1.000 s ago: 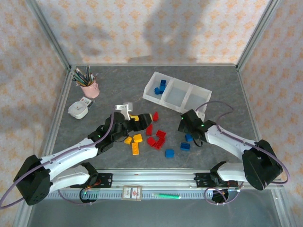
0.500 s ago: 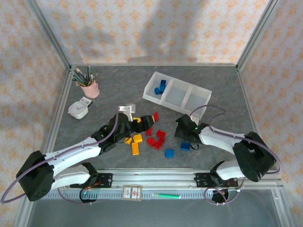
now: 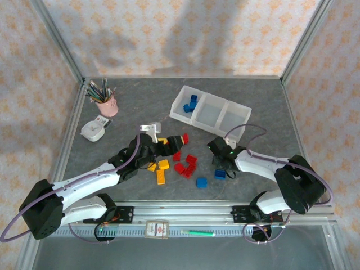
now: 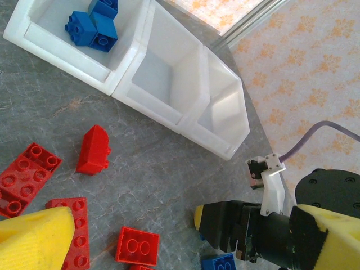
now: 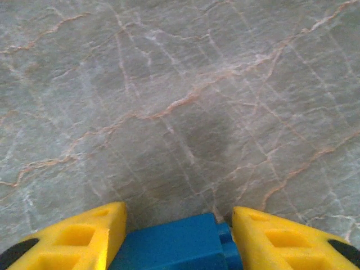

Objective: Sort the legos into containers by color
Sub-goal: Pick up the lego from the bottom-center of the table, then place the lego in the container.

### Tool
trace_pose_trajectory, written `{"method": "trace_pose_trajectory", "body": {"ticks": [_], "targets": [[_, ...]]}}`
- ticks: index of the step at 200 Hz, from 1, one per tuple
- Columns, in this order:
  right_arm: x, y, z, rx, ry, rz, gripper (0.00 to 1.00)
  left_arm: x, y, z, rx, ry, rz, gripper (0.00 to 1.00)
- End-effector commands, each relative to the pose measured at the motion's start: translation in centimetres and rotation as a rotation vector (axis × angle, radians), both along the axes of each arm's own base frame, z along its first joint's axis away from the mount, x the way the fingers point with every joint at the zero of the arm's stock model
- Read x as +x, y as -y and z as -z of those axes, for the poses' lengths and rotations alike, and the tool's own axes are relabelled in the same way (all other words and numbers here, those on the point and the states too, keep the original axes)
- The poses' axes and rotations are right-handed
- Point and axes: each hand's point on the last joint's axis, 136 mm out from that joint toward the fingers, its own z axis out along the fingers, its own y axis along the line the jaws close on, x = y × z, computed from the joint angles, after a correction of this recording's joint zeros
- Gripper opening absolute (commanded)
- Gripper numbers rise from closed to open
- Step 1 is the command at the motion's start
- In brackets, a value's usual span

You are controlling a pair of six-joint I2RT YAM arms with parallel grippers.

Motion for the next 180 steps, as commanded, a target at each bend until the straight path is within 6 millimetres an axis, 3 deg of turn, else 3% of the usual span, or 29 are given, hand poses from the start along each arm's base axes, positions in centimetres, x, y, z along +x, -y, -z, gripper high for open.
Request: {"method": "trace_pose_trajectory", "body": {"ticks": [1, 45, 63, 89, 116, 145, 180], "targets": [[1.7, -1.9, -2.1, 0.054, 0.074, -0.035, 0.34, 0.6, 0.1, -1.8, 0.002, 0.050, -0.013, 0.99], [4.5, -3.7, -5.8, 0.070, 0.163, -0.085, 0.30, 0.8, -0.4, -2.7, 0.021, 0.076, -0.031, 0.99], [6.2, -5.4, -7.5, 0.092, 0.197, -0.114, 0.30, 0.8, -1.0, -3.3, 0.036, 0.089, -0.052, 0.99], [9.4, -9.3, -10.6, 0.187, 0.261, -0.177, 0.29, 0.9, -2.1, -4.0, 0.064, 0.113, -0.087, 0.99], [13.5, -11.1, -13.2, 0.170, 0.351, -0.180, 0.29, 1.3, -3.9, -5.1, 0.088, 0.146, -0.138, 0.99], [17.6, -13.0, -14.2, 0.184, 0.388, -0.205, 0.29, 2.1, -6.1, -5.7, 0.122, 0.157, -0.188, 0.99], [23.2, -12.5, -13.3, 0.119, 0.401, -0.160, 0.29, 3.1, -8.0, -5.5, 0.131, 0.157, -0.233, 0.99]]}}
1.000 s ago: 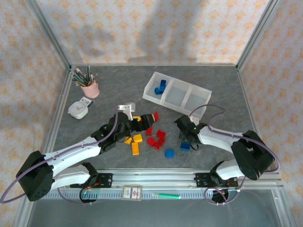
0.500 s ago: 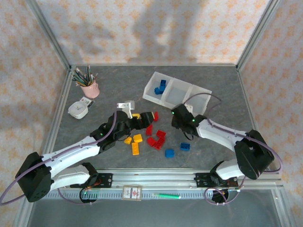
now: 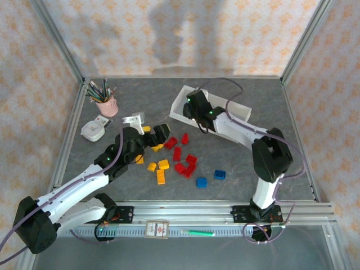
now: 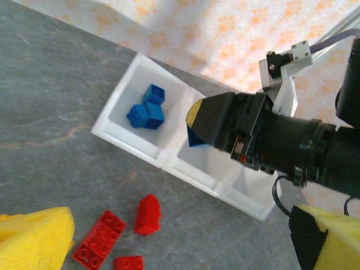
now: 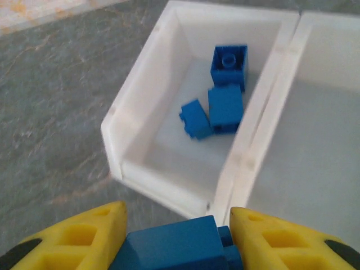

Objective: Sort the legos into containers by color
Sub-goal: Place the lego in the container.

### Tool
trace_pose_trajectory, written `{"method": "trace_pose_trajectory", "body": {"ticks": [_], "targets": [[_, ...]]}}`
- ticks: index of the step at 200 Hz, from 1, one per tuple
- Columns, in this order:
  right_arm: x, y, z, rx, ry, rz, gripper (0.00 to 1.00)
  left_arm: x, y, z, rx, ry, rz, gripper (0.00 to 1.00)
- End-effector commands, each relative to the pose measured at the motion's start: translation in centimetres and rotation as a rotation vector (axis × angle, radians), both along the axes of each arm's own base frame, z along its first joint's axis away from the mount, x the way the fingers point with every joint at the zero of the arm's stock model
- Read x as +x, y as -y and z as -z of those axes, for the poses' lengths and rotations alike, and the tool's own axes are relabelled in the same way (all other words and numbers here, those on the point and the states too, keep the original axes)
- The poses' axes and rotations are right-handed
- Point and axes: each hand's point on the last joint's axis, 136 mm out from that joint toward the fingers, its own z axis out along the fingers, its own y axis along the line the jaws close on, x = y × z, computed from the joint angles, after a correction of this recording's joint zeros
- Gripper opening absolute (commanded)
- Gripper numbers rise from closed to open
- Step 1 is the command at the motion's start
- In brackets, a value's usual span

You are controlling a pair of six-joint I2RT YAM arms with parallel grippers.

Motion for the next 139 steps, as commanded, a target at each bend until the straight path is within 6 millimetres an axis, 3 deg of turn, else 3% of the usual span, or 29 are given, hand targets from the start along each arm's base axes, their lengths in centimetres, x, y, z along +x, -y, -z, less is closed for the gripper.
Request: {"method": "trace_pose_trajectory", "body": {"ticks": [1, 55, 79, 106, 139], "targets": [[3.3, 1.0, 0.5, -0.057, 0.026, 0.027, 0.29, 0.6, -1.3, -0.8, 0.027, 0.016, -0.027, 0.99], [9.7, 1.0, 2.3, -0.151, 0.048, 0.059, 0.30, 1.8, -1.9, 0.1, 0.027, -0.005, -0.044, 0.99], [11.5, 0.4, 2.6, -0.172, 0.042, 0.045, 0.49, 2.4, -1.7, 0.3, 0.024, -0.016, -0.035, 0.99], [11.6, 0.2, 0.4, -0.152, 0.080, 0.037, 0.63, 2.8, -1.2, 0.2, 0.024, -0.030, -0.017, 0.99], [9.9, 0.6, -2.4, -0.110, 0.124, 0.016, 0.65, 2.9, -0.8, 0.4, 0.024, -0.044, 0.001, 0.99]]}}
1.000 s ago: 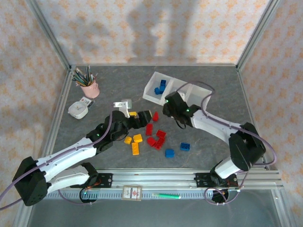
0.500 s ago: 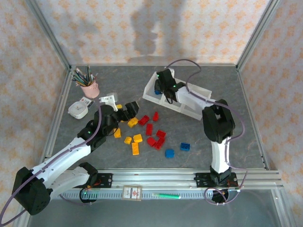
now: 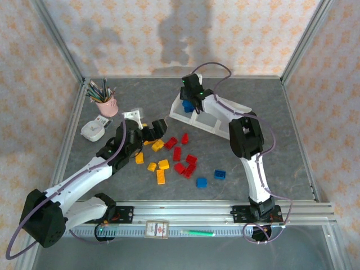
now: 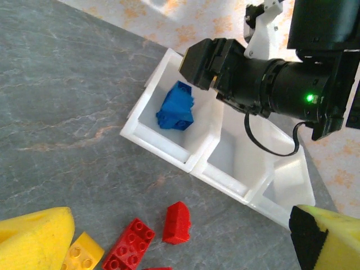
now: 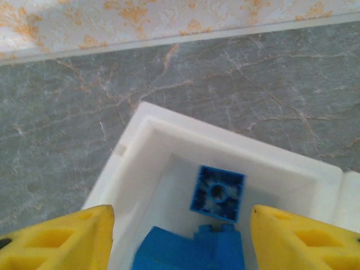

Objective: Sort the legos into containers by color
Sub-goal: Place the lego in the container, then pick up the lego from the bottom-center of the table.

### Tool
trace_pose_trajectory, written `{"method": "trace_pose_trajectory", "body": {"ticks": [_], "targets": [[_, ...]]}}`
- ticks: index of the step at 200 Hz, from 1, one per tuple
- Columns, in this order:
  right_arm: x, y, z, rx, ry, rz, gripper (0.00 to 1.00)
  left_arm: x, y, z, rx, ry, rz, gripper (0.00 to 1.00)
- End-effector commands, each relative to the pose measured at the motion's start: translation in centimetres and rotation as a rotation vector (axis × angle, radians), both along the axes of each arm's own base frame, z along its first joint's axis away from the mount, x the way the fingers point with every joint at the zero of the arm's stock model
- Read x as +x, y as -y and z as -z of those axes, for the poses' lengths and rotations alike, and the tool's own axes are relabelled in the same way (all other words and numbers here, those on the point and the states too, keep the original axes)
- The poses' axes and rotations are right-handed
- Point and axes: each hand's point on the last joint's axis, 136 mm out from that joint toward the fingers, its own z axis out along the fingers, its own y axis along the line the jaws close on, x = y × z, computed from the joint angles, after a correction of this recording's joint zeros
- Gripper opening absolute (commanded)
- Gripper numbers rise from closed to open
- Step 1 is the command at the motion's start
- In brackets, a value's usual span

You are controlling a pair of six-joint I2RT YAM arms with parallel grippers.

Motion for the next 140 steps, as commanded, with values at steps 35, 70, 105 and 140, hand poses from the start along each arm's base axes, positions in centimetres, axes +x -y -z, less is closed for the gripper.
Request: {"method": "trace_pose_trajectory", "body": {"ticks": [35, 70, 105, 140], "targets": [[-4.4, 1.4, -6.1, 0.061, 0.050, -0.043, 0.66, 0.1, 1.3, -1.4, -0.024, 0.008, 0.067, 0.99], [-9.4, 4.1, -5.5, 0.056, 0.009, -0.024, 0.68, -0.7, 2.2, -1.3, -0.049, 0.000, 0.119, 0.99], [-14.7, 7.8, -3.5, 0.031, -0.084, 0.042, 0.72, -2.2, 3.7, -0.7, -0.045, -0.012, 0.171, 0.99], [-19.9, 11.4, -0.6, -0.001, -0.192, 0.134, 0.77, -3.8, 5.6, 0.6, -0.055, -0.034, 0.212, 0.99]]}}
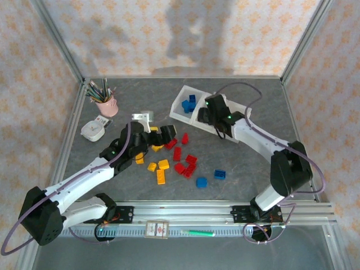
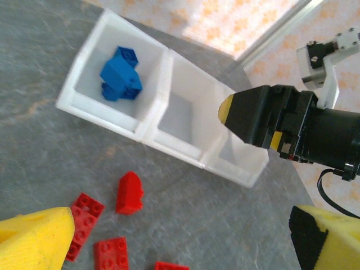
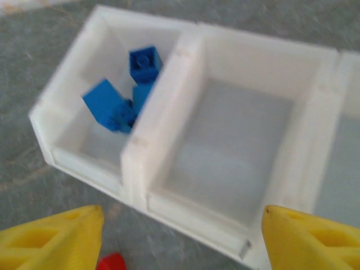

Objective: Sort the legos into containers by color
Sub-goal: Pick up the lego from the bottom-center of the table.

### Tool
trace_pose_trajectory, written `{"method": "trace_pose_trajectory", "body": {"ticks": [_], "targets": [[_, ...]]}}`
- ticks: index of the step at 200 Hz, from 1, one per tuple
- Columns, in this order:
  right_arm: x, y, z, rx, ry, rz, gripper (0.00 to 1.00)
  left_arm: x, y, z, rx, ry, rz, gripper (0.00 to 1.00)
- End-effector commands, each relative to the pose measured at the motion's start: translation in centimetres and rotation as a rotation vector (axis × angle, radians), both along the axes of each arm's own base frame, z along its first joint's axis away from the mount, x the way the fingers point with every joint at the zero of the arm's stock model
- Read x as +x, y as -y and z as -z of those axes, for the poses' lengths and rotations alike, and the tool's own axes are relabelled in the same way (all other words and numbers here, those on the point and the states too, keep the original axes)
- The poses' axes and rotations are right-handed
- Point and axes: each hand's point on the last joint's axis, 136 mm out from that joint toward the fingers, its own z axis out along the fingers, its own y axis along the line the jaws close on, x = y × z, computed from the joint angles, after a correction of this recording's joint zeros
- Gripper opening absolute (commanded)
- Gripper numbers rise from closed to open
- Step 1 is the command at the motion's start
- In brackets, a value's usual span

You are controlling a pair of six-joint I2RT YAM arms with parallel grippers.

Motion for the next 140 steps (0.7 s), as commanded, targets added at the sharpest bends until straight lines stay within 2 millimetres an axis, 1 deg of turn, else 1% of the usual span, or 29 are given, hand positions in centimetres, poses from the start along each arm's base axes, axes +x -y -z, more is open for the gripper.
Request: {"method": "trace_pose_trajectory", "body": {"ticks": [1, 9, 37, 53, 70, 79, 105, 140], "targets": [[-3.7, 2.9, 1.9, -0.045, -0.092, 0.097, 0.77, -1.3, 0.9, 0.9, -0.019, -0.018, 0.020, 0.99], [-4.9, 3.6, 2.8, -0.055, -0.120, 0.113, 0.78, -1.6, 1.2, 1.1, -0.032, -0.021, 0.028, 0.99], [-9.1, 4.9, 5.2, -0.083, -0.196, 0.148, 0.83, -2.6, 2.2, 2.0, -0.069, -0.035, 0.047, 0.99], [-11.1, 5.8, 6.4, -0.111, -0.230, 0.180, 0.87, -3.0, 2.8, 2.3, -0.086, -0.034, 0.050, 0.99], [-12.8, 6.7, 7.3, -0.128, -0.259, 0.210, 0.90, -3.2, 3.3, 2.4, -0.095, -0.033, 0.061, 0.99], [-13.5, 6.6, 7.9, -0.113, -0.278, 0.210, 0.91, -3.1, 3.6, 2.6, -0.089, -0.039, 0.066, 0.99], [-15.9, 5.1, 9.7, -0.056, -0.333, 0.180, 0.92, -3.1, 4.0, 2.6, -0.070, -0.044, 0.076, 0.99], [-18.3, 4.6, 11.5, -0.052, -0.381, 0.179, 0.92, -3.0, 4.0, 2.6, -0.076, -0.044, 0.069, 0.99]]}}
